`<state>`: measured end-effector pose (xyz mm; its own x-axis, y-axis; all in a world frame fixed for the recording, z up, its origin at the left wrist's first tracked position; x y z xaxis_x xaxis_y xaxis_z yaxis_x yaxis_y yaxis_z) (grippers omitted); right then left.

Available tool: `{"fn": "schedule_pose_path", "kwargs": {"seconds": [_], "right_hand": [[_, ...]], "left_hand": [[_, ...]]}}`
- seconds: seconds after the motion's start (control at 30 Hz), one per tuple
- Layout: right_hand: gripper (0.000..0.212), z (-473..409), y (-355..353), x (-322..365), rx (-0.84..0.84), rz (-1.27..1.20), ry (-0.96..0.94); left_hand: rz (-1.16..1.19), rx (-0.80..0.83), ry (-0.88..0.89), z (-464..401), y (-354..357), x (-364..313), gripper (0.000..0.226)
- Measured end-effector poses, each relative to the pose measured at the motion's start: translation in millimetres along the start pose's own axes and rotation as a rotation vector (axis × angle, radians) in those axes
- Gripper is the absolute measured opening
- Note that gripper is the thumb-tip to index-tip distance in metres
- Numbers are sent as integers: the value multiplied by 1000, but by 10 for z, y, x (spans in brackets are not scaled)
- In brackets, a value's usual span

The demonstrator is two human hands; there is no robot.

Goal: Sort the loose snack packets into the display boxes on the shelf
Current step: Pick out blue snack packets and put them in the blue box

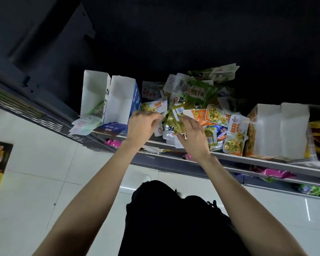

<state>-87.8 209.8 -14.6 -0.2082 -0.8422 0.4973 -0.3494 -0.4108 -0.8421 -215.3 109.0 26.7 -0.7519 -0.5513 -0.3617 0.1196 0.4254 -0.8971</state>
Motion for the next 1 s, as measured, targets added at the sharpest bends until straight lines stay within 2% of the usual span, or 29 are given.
{"fn": "schedule_pose_path", "kwargs": {"seconds": [0.07,0.13,0.2,0.23,0.3,0.37,0.43,0.47,0.5,0.57,0.6,0.63,0.7,0.77,0.83,0.9,0.93,1.0], "right_hand": [[61,-196,-268,182,-120,-45,-83],[56,-387,-366,344,-10,-126,-126],[29,-477,-328,453,171,-225,-101],[23,-503,-331,485,196,-306,-79],[24,-511,-350,497,145,-462,-1],[14,-483,-378,487,57,-628,112],[20,-425,-367,485,-34,-832,272],[21,-405,-343,513,-61,-926,335],[21,-391,-323,578,-76,-990,367],[17,-404,-270,731,-77,-1080,387],[17,-430,-235,840,-68,-1109,384],[17,-465,-214,950,-61,-1120,372],[17,-572,-201,1121,-65,-1067,327],[14,-723,-215,1280,-72,-953,252],[12,-880,-219,1442,-115,-870,191],[6,-1030,-178,1548,-211,-841,210],[4,-1120,-123,1568,-268,-831,222],[8,-1315,50,1616,-336,-766,209]], "left_hand": [[54,102,61,-78,-228,-78,19],[46,228,49,-152,-460,-189,35],[32,284,-16,-193,-699,-294,47],[58,277,-66,-208,-815,-304,50],[252,224,-215,-215,-985,-186,53],[537,82,-355,-161,-1118,39,52],[798,-8,-509,-25,-1177,298,48],[905,40,-600,54,-1164,385,47],[952,156,-669,140,-1111,457,47],[837,429,-648,311,-993,522,45],[758,482,-591,389,-984,580,38],[705,468,-530,438,-1010,654,29],[640,372,-466,472,-1102,830,13],[538,255,-434,473,-1237,1012,13],[475,41,-461,466,-1416,1270,16],[412,-153,-531,534,-1514,1607,15],[355,-191,-554,578,-1511,1757,16],[216,-141,-550,651,-1406,1977,19]]}}
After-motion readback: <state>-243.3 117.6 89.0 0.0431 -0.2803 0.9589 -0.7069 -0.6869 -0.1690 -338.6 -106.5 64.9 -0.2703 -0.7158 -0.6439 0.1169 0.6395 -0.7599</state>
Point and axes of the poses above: each hand's wrist, its own z-axis away from the middle knuckle, its own y-axis out of the palm, x = y × z, the point moved 7 cm from there along -z, towards the middle knuckle, and after that the axes turned 12 degrees about -y, right-handed, at the moved point
